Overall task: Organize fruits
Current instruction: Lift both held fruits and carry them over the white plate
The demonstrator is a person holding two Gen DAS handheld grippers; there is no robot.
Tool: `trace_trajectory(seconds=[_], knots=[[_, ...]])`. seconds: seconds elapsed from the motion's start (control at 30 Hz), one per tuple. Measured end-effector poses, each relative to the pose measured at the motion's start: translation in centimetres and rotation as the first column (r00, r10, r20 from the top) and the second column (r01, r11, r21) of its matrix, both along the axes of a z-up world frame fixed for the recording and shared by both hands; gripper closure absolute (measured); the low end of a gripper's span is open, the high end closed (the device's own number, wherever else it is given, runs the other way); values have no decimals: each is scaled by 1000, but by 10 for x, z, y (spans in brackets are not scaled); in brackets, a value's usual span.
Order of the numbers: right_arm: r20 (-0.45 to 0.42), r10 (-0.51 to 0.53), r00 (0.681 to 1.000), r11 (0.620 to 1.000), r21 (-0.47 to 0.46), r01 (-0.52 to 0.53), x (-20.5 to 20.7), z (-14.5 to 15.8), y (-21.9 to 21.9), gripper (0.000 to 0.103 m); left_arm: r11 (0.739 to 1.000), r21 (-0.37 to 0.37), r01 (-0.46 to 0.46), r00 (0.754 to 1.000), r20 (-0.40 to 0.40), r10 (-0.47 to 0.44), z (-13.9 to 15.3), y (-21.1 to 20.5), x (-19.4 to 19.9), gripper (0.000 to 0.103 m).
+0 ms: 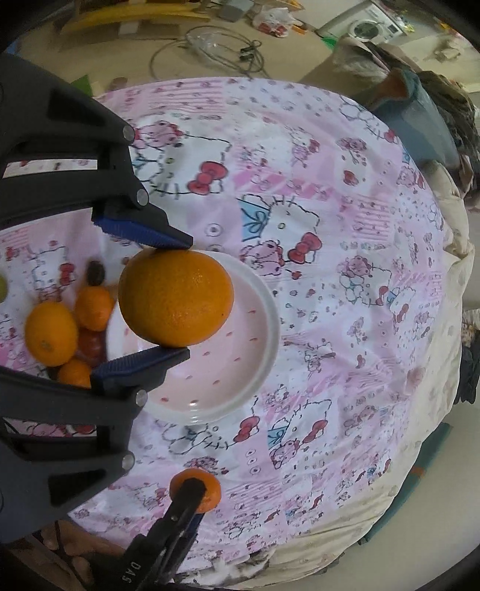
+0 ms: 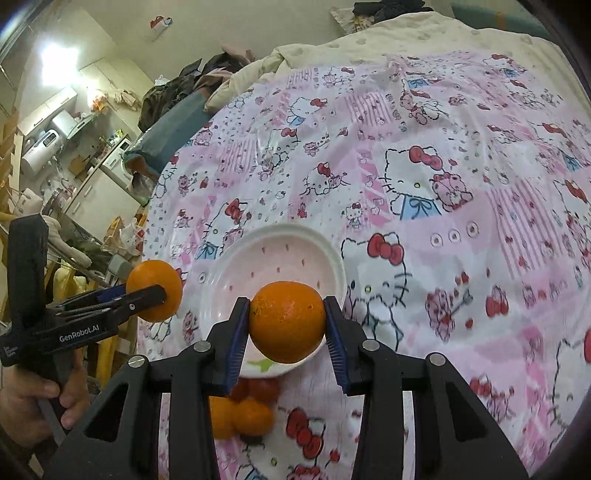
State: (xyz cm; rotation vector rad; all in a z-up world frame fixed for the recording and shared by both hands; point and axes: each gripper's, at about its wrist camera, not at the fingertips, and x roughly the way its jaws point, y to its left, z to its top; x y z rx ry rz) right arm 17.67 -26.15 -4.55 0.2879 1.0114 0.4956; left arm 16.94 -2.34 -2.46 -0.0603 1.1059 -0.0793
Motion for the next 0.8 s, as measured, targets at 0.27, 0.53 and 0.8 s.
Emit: trace_trajectory(seconds=[0.27,0.53,0.8], knots=[[-20,53,998,998,-22,-53,38,-21,19,61,999,-24,31,999,-33,-32,-22,-7,32,55],[-56,111,992,989,-92,-115,69,-50,41,61,999,-44,11,998,-64,-13,-36,1,53,55],[-86,192,978,965,-166,-204,94,-83,75,61,998,-59,-14,997,-72,9,-38,13,59,55]])
